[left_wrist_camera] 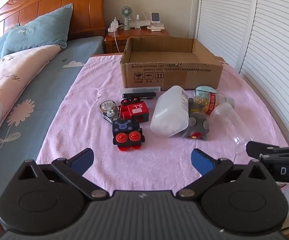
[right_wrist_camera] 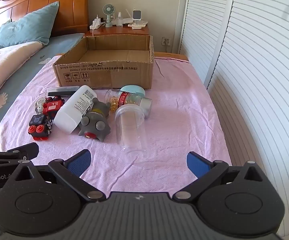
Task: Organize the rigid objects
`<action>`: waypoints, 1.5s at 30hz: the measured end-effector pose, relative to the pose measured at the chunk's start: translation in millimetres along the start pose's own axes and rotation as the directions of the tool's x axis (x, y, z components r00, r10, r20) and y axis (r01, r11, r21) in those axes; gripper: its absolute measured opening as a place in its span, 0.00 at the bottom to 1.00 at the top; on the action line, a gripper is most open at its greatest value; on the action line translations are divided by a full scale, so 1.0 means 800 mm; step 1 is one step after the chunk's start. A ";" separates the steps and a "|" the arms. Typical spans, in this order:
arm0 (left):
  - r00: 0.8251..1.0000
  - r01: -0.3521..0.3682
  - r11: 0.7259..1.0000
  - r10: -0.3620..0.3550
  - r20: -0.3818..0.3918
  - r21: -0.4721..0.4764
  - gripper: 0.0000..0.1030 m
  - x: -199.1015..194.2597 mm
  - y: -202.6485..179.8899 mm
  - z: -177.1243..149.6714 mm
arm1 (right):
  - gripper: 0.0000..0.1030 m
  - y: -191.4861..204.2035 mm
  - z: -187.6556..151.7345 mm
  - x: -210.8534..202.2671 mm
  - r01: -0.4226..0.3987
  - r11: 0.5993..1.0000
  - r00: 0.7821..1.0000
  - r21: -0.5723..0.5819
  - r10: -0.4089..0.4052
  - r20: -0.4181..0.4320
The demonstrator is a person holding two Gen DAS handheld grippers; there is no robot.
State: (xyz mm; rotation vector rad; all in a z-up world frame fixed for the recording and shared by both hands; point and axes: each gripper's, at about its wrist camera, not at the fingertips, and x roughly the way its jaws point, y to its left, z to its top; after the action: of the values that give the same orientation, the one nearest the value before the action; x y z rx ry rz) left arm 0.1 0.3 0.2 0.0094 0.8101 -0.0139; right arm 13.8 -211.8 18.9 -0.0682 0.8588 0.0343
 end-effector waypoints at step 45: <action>1.000 -0.012 1.000 0.012 0.005 0.001 0.99 -0.002 0.002 0.005 | 1.00 0.001 0.004 -0.002 -0.006 1.000 1.000 -0.007 0.006 0.010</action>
State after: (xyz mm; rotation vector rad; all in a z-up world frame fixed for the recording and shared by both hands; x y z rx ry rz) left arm 1.9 1.8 4.4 0.0157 0.8052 -0.0027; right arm 15.6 -210.4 22.1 -0.0719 0.8493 0.0427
